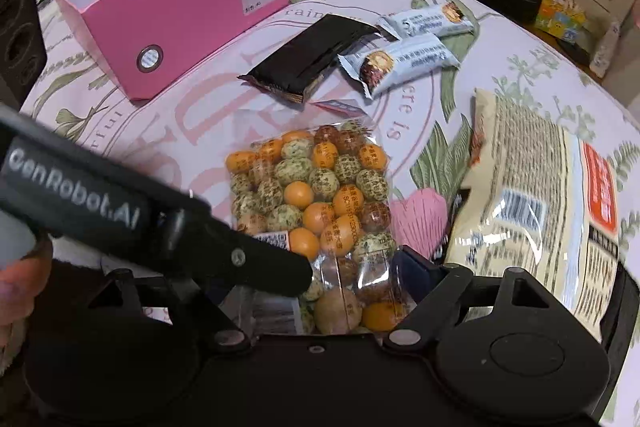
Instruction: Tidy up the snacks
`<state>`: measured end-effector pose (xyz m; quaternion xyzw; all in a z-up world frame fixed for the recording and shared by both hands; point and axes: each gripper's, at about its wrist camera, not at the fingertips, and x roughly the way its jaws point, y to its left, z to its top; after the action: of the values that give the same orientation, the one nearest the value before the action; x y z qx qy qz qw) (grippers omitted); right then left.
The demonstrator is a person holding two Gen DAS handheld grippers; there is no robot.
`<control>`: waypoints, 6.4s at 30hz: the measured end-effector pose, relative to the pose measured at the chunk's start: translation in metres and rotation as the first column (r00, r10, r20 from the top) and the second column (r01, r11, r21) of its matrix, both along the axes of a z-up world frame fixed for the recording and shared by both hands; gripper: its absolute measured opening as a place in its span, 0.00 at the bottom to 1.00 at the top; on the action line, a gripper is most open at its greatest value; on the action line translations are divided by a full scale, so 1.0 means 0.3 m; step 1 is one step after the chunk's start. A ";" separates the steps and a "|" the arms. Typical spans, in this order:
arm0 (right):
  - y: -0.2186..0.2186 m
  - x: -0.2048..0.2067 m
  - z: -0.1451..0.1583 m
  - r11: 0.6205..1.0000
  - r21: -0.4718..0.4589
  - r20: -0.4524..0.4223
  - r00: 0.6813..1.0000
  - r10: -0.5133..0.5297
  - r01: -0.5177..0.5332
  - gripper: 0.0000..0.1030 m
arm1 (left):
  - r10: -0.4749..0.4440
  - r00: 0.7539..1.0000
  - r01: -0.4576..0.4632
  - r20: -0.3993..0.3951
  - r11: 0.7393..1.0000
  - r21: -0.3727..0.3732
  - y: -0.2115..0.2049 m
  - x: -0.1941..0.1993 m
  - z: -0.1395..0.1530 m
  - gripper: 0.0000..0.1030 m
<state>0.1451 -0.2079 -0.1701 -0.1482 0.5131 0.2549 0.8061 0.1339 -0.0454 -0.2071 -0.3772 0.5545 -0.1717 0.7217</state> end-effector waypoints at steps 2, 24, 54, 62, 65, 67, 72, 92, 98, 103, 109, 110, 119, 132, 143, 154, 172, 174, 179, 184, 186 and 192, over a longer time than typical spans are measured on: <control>-0.031 -0.015 0.004 0.998 0.049 -0.022 0.999 -0.024 0.025 0.86 | -0.007 1.000 0.007 0.003 1.000 0.002 -0.001 0.004 0.000 0.55; 0.009 -0.151 0.078 0.996 -0.012 0.104 0.991 -0.085 0.087 0.67 | -0.211 0.967 0.180 0.142 0.962 0.203 -0.096 -0.047 0.146 0.48; 0.454 -0.117 0.398 0.996 -0.015 0.349 0.932 0.092 -0.093 0.67 | -0.126 0.932 0.031 0.340 0.962 0.272 0.316 -0.077 0.524 0.49; 0.648 0.057 0.350 0.981 0.073 0.379 0.915 0.139 -0.179 0.67 | -0.034 0.928 -0.098 0.370 0.938 0.332 0.543 0.047 0.526 0.49; 0.716 0.116 0.312 0.973 0.098 0.358 0.920 0.160 -0.208 0.67 | -0.010 0.938 -0.124 0.347 0.924 0.362 0.615 0.104 0.509 0.50; 0.751 0.152 0.282 0.973 0.119 0.333 0.931 0.150 -0.200 0.67 | 0.014 0.946 -0.140 0.324 0.919 0.369 0.655 0.141 0.484 0.50; 0.793 0.195 0.227 0.974 0.106 0.302 0.939 0.162 -0.202 0.77 | 0.048 0.954 -0.164 0.294 0.909 0.384 0.713 0.203 0.435 0.50; 0.036 -0.033 0.452 0.934 0.324 0.273 0.930 -0.246 0.152 0.78 | -0.142 0.884 -0.091 0.446 0.882 0.462 0.433 0.076 0.549 0.52; -0.140 -0.099 0.359 0.891 0.306 0.209 0.889 -0.407 0.336 0.78 | -0.224 0.851 -0.064 0.476 0.854 0.516 0.248 0.048 0.546 0.51; -0.257 -0.159 0.243 0.825 0.244 0.145 0.821 -0.551 0.511 0.78 | -0.266 0.838 -0.034 0.476 0.846 0.533 0.111 0.063 0.514 0.52; -0.392 -0.169 0.113 0.704 0.244 -0.026 0.730 -0.683 0.667 0.77 | -0.268 0.872 -0.006 0.411 0.831 0.556 -0.018 0.150 0.395 0.52; -0.409 -0.169 0.093 0.683 0.244 -0.049 0.712 -0.700 0.689 0.77 | -0.271 0.877 -0.005 0.398 0.822 0.570 -0.039 0.167 0.371 0.52; -0.466 -0.187 -0.014 0.530 0.327 -0.186 0.603 -0.775 0.782 0.77 | -0.245 0.908 -0.054 0.341 0.737 0.674 -0.135 0.289 0.190 0.54; -0.470 -0.195 -0.023 0.720 0.219 0.048 0.730 -0.682 0.659 0.54 | -0.316 0.906 -0.032 0.284 0.616 0.787 -0.125 0.279 0.116 0.50; -0.433 -0.236 0.005 0.831 0.281 0.069 0.853 -0.517 0.481 0.47 | -0.269 0.928 0.034 0.260 0.753 0.657 -0.050 0.250 0.145 0.45; -0.357 -0.233 -0.009 0.843 0.299 0.047 0.876 -0.480 0.446 0.45 | -0.247 0.944 0.086 0.220 0.826 0.557 -0.014 0.156 0.181 0.45; -0.284 -0.239 -0.006 0.824 0.384 -0.048 0.900 -0.434 0.418 0.44 | -0.240 0.939 0.102 0.245 0.878 0.467 0.007 0.044 0.257 0.45; -0.277 -0.242 -0.013 0.815 0.397 -0.065 0.899 -0.433 0.421 0.44 | -0.232 0.938 0.094 0.256 0.885 0.455 0.018 0.026 0.269 0.45; -0.245 -0.251 0.003 0.806 0.432 -0.099 0.910 -0.404 0.405 0.44 | -0.210 0.941 0.088 0.264 0.908 0.411 0.052 -0.016 0.302 0.45; -0.167 -0.249 0.078 0.838 0.437 -0.101 0.943 -0.316 0.328 0.44 | -0.188 0.945 0.088 0.267 0.934 0.347 0.112 -0.061 0.353 0.45; -0.123 -0.242 0.121 0.857 0.427 -0.095 0.957 -0.274 0.288 0.44 | -0.182 0.944 0.084 0.276 0.939 0.333 0.140 -0.081 0.385 0.45; 0.034 -0.183 0.269 0.900 0.405 -0.060 0.987 -0.149 0.161 0.44 | -0.168 0.929 0.055 0.330 0.943 0.327 0.255 -0.138 0.494 0.45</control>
<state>0.0901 -0.1976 -0.0895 0.0683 0.4698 0.2937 0.8297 0.0924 0.0310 -0.0590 -0.1888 0.4567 -0.1879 0.8488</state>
